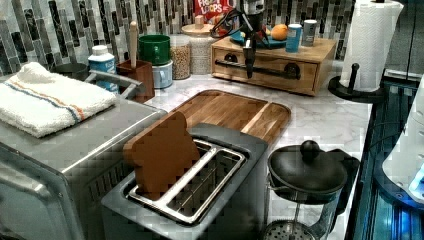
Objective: Close the drawer.
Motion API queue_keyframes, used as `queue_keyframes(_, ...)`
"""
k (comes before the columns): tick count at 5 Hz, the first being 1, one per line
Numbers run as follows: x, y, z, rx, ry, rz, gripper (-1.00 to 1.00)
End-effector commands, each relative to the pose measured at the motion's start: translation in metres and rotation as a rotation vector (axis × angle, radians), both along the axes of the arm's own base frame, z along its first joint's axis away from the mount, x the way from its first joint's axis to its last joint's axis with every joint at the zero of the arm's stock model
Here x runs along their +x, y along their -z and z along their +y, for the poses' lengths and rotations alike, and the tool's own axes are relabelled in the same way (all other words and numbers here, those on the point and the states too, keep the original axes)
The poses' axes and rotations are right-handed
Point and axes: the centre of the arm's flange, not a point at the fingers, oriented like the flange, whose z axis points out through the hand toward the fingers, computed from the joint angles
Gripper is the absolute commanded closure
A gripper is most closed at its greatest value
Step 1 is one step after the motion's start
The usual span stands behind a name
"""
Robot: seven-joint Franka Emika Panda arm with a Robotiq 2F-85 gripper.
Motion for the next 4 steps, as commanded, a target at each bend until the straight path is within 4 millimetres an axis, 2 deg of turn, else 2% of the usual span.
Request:
queue_keyframes(1, 0.0011, -0.0778, -0.1191, -0.143, 0.166, -0.176, 1.00)
queue_keyframes(4, 0.0010, -0.0778, -0.1191, -0.143, 0.166, -0.176, 1.00)
